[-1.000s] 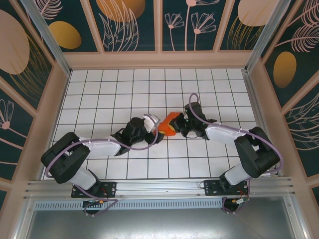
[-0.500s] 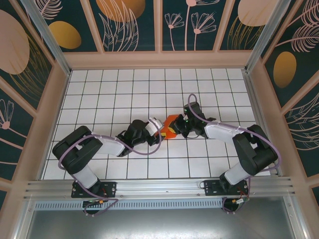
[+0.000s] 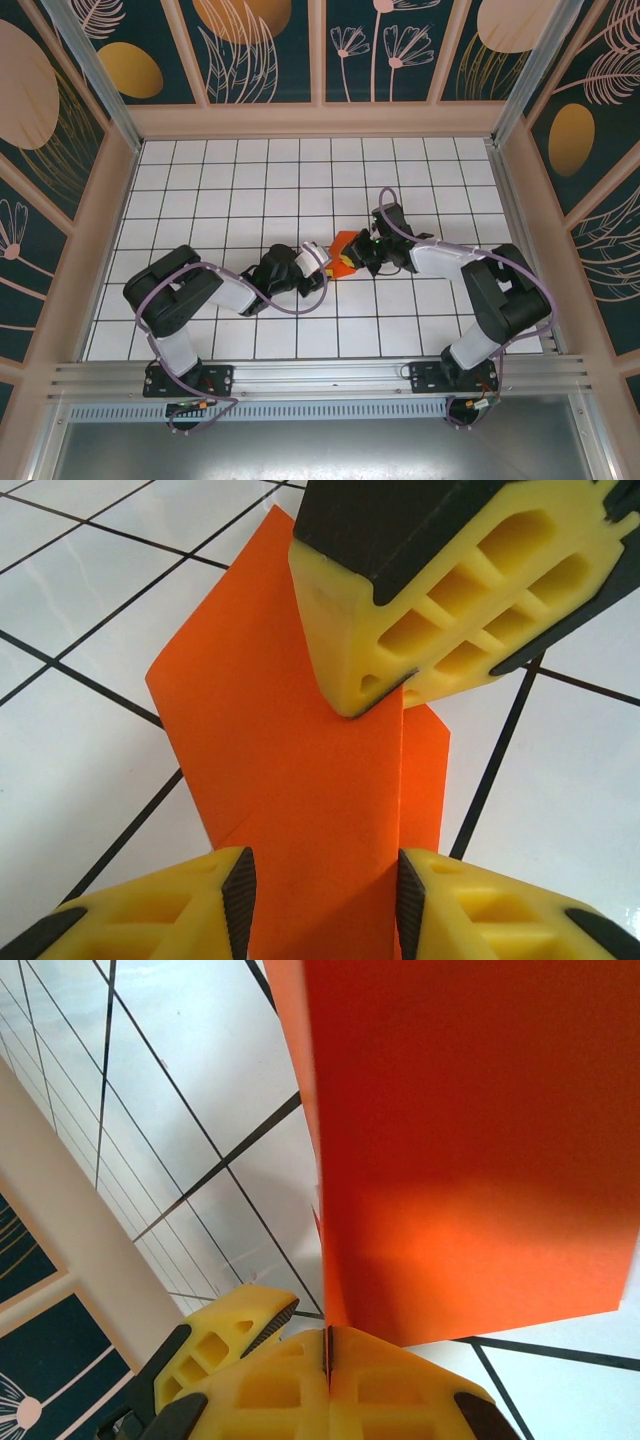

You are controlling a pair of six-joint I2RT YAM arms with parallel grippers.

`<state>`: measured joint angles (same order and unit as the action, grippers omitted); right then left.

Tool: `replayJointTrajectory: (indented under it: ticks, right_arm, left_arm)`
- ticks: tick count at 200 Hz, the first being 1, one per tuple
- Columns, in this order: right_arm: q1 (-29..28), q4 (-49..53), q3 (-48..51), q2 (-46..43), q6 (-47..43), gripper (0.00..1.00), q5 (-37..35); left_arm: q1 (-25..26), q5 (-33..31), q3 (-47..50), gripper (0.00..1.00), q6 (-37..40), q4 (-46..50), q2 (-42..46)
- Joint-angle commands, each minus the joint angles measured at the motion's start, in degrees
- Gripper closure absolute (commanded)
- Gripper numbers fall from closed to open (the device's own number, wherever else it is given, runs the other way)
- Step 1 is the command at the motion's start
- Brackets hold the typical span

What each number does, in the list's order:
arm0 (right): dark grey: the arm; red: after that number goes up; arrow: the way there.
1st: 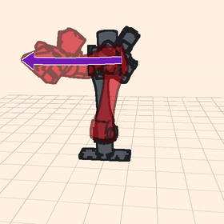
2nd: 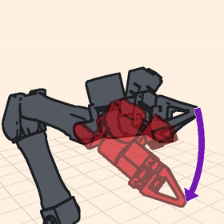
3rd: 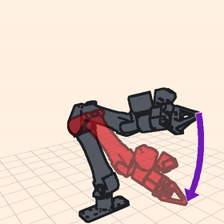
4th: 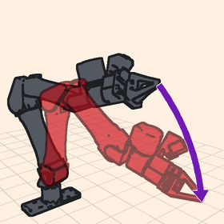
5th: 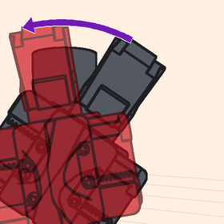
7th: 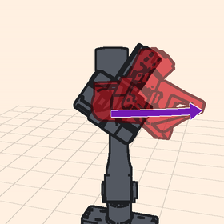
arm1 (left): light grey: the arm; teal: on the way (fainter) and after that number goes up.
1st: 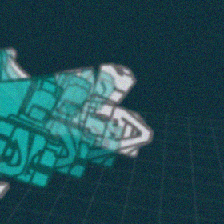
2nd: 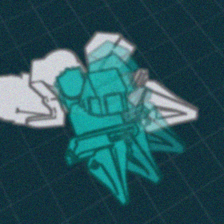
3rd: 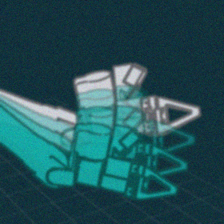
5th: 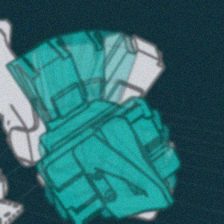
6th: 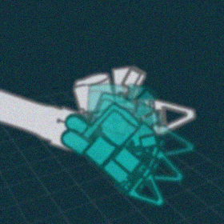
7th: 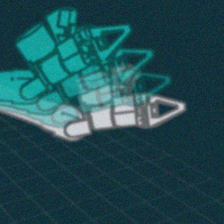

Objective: Fold a paper plane with a square sheet of paper (pick it up from the middle)
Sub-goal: Fourth fold the wing at the center of the table.

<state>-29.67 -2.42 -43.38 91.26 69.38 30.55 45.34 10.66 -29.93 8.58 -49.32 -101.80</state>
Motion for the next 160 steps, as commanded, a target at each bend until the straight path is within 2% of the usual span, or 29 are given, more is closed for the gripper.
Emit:
replayJointTrajectory:
  ticks: [1, 38, 64, 110, 134, 160]
  right_arm:
    - [0.32, 1.82, -2.22, 0.9, 0.31, 0.96, 1.68]
    - [0.4, 2.27, -2.77, 1.53, 0.24, 0.96, 2.06]
    - [0.62, 3.03, -3.21, 1.56, -0.42, 0.92, 1.81]
    - [1.21, 4.69, -3.72, 1.06, -3.64, 0.61, 0.09]
    - [1.71, 5.88, -3.83, 0.29, -6.56, 0.54, -1.73]
    - [1.98, 6.61, -3.86, -1.02, -10.86, 0.5, -3.28]
  left_arm:
    - [0.16, 1.71, -0.45, 0.56, 0.86, -2.58, -0.74]
    - [0.18, 1.85, -1.41, 0.56, 0.96, -2.97, -1.96]
    - [0.18, 1.83, -1.53, 0.68, 0.83, -2.89, -2.09]
    - [0.1, 3.85, -3.04, 0.8, -1.06, 1.56, -1.5]
    - [0.14, 5.6, -3.81, 0.81, -3.3, 4.17, -1.14]
    - [0.15, 7.05, -5.62, 0.82, -6.07, 8.73, -1.03]
